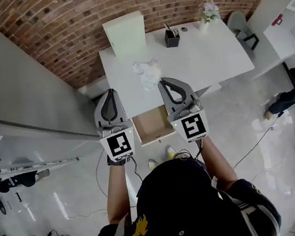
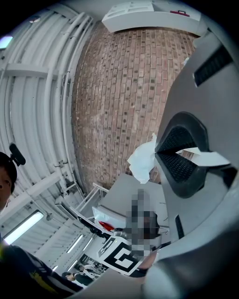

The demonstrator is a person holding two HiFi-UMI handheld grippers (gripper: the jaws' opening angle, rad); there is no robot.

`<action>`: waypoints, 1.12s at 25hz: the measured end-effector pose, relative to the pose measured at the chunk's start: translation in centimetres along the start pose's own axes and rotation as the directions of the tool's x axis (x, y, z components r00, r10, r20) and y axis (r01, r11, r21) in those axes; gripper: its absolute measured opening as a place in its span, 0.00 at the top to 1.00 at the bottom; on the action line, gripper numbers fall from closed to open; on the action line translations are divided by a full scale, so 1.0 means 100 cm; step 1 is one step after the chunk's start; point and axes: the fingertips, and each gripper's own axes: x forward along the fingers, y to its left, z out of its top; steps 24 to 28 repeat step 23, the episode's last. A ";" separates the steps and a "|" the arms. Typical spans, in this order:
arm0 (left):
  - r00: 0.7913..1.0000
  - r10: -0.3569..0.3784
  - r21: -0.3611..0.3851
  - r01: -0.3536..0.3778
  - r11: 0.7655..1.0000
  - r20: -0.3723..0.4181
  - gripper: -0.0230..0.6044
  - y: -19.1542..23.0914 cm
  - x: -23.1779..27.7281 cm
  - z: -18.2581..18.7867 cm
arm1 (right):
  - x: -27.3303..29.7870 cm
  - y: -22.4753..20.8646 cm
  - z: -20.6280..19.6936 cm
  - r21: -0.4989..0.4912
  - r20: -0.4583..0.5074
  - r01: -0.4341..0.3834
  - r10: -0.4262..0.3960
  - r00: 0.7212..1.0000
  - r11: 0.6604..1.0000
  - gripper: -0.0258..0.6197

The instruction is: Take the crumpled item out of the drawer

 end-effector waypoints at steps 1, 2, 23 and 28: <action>1.000 0.001 0.003 -0.001 1.000 0.002 0.93 0.001 0.000 0.001 | 0.000 0.000 0.002 -0.002 0.005 0.000 0.000 1.000 1.000 0.92; 1.000 0.002 0.006 -0.002 1.000 0.004 0.93 0.002 0.000 0.003 | 0.000 0.000 0.004 -0.003 0.004 0.000 0.000 1.000 1.000 0.92; 1.000 -0.006 -0.004 0.006 1.000 0.015 0.93 0.005 -0.001 0.004 | 0.002 0.009 0.010 -0.117 -0.054 -0.053 0.047 0.997 0.992 0.92; 1.000 -0.006 -0.004 0.006 1.000 0.015 0.93 0.005 -0.001 0.004 | 0.002 0.009 0.010 -0.117 -0.054 -0.053 0.047 0.997 0.992 0.92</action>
